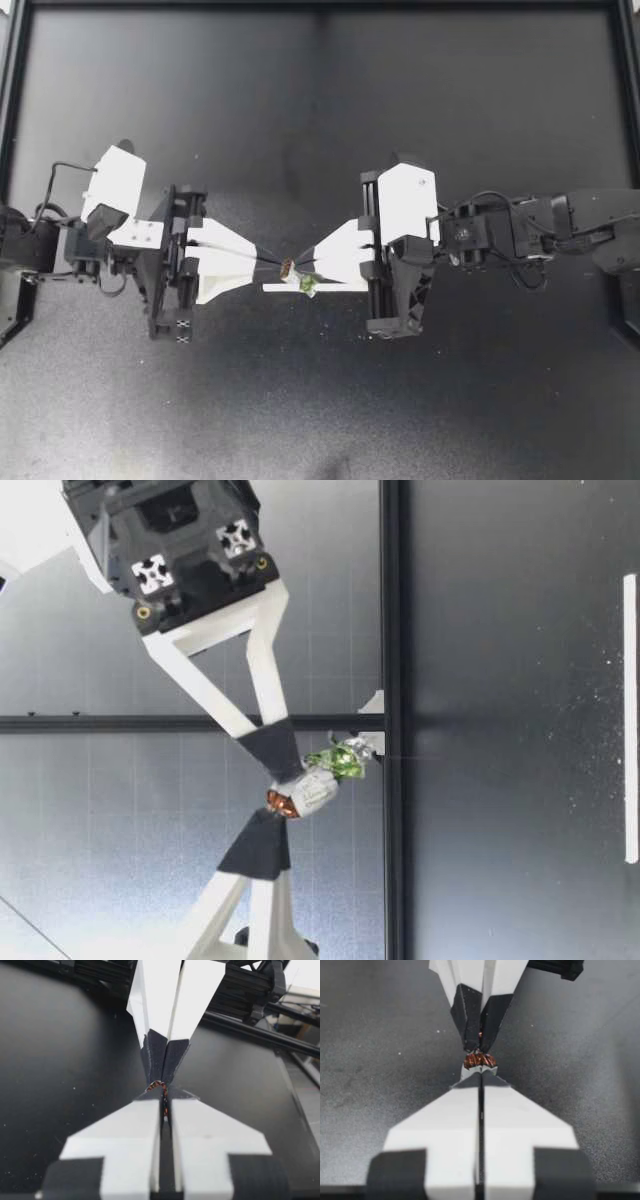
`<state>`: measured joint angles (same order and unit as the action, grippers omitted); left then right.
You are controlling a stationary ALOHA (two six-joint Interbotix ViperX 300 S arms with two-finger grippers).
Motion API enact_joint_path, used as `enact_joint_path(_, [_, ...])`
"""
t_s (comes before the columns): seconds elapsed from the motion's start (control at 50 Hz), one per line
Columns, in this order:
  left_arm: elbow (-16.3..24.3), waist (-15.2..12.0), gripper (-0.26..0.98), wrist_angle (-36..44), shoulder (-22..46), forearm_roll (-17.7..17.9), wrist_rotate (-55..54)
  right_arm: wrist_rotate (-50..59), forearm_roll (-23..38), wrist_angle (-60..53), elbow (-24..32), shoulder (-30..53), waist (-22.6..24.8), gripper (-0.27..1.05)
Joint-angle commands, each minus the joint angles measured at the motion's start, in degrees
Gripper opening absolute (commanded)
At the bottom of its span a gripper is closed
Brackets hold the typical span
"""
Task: Pick up the candy and unwrap it.
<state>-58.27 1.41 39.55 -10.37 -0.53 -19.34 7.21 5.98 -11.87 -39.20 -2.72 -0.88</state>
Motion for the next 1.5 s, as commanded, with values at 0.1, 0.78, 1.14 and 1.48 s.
enact_joint_path(0.1, [-0.18, 0.0, -0.17, 0.26, -0.44, -0.79, 0.53, -0.09, 0.09, -0.26, 1.05, -1.85, 0.18, -0.2])
enact_joint_path(0.78, [1.23, 0.0, 0.54, -4.31, 0.09, -1.49, 2.99, 0.62, 0.0, 1.67, 1.58, -2.02, 0.26, -0.2])
enact_joint_path(1.14, [6.5, -0.09, 0.54, -9.49, 3.16, -1.41, 3.52, 1.49, -0.18, 2.37, 1.23, -2.2, 0.18, -0.2])
enact_joint_path(1.48, [6.5, -2.37, 0.53, -9.49, 5.27, 0.97, 3.87, 1.93, -0.26, 2.37, 1.67, -2.72, 2.29, -0.2])
